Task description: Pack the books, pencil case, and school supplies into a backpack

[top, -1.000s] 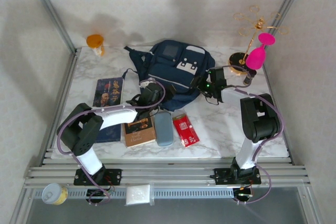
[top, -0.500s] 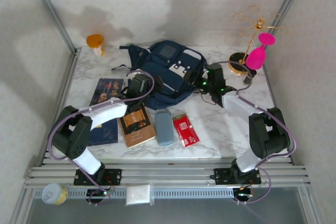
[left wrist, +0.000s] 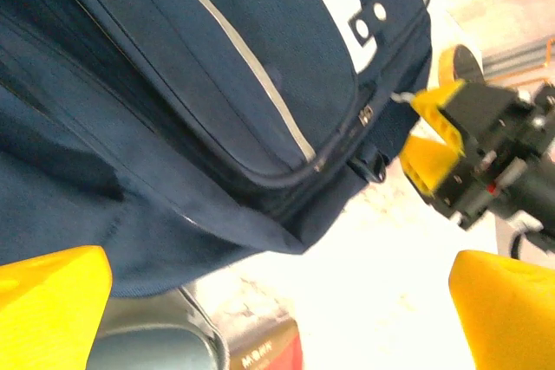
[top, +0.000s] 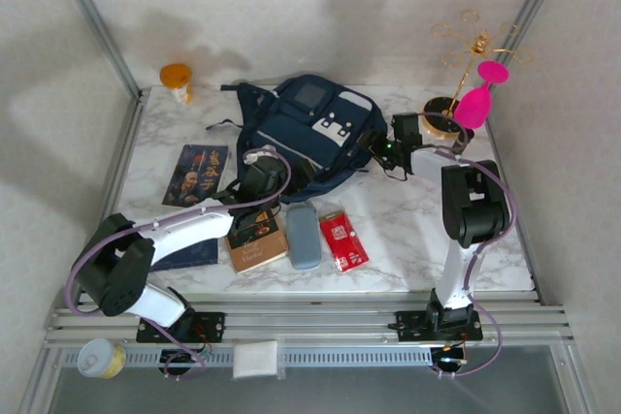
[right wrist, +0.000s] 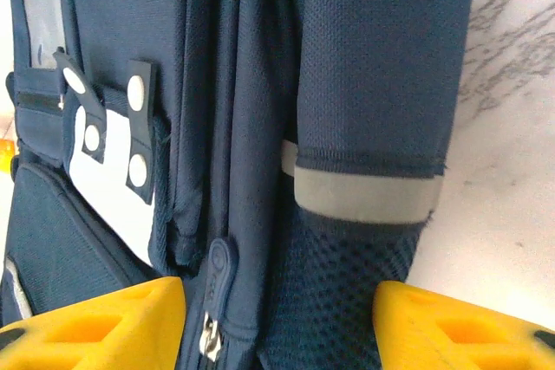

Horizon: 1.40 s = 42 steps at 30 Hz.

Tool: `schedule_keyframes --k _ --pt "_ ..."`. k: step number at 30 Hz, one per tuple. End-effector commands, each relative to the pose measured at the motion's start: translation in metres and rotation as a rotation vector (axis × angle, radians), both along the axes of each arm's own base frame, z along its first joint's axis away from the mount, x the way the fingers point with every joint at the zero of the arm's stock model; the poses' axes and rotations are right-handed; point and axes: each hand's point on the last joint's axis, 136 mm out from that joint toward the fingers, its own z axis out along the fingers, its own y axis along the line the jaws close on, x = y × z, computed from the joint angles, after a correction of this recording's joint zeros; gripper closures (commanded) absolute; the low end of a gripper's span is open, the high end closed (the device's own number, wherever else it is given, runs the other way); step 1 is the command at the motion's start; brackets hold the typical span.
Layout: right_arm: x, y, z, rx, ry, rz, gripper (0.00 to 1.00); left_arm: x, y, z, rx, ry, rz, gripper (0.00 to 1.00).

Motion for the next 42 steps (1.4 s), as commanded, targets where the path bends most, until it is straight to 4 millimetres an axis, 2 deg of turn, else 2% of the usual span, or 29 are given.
schedule_keyframes --k 1,5,8,12,14,16,23,26,28,30,35,39,42 --pt "0.006 0.005 -0.002 0.002 0.003 0.002 0.43 -0.011 -0.022 -0.003 -0.052 0.022 -0.046 0.01" --pt "0.006 0.007 -0.012 -0.007 0.034 -0.007 0.43 -0.014 -0.041 -0.017 -0.044 0.053 -0.085 0.04" --pt "0.002 0.004 -0.016 -0.037 0.071 -0.026 0.38 -0.011 -0.05 -0.027 -0.035 0.066 -0.102 0.07" --pt "-0.01 -0.013 -0.01 -0.093 0.059 -0.087 0.31 -0.002 -0.043 -0.034 0.043 0.057 -0.072 0.08" --pt "-0.012 -0.011 -0.019 -0.093 0.09 -0.077 0.31 0.003 -0.042 -0.035 0.068 0.052 -0.066 0.08" --pt "-0.01 -0.004 -0.027 -0.073 0.106 -0.052 0.34 0.008 -0.043 -0.037 0.083 0.046 -0.068 0.09" --pt "0.005 0.025 -0.029 -0.003 0.083 0.037 0.51 0.027 -0.033 -0.041 0.108 0.037 -0.014 0.12" --pt "0.007 0.031 -0.016 0.037 0.042 0.053 0.68 0.038 -0.027 -0.043 0.114 0.032 0.008 0.15" --pt "0.004 0.032 -0.001 0.064 0.007 0.049 0.86 0.047 -0.024 -0.044 0.123 0.016 0.015 0.19" --pt "-0.001 0.032 0.014 0.092 -0.018 0.047 0.97 0.056 -0.019 -0.046 0.149 0.012 0.024 0.22" --pt "-0.019 0.033 0.048 0.175 -0.056 0.033 1.0 0.084 0.0 -0.042 0.188 -0.027 0.067 0.28" --pt "-0.041 0.037 0.067 0.241 -0.049 -0.008 1.0 0.11 0.023 -0.019 0.19 -0.092 0.11 0.3" --pt "-0.061 0.054 0.079 0.305 -0.041 -0.025 1.0 0.128 0.037 -0.001 0.194 -0.138 0.124 0.3"
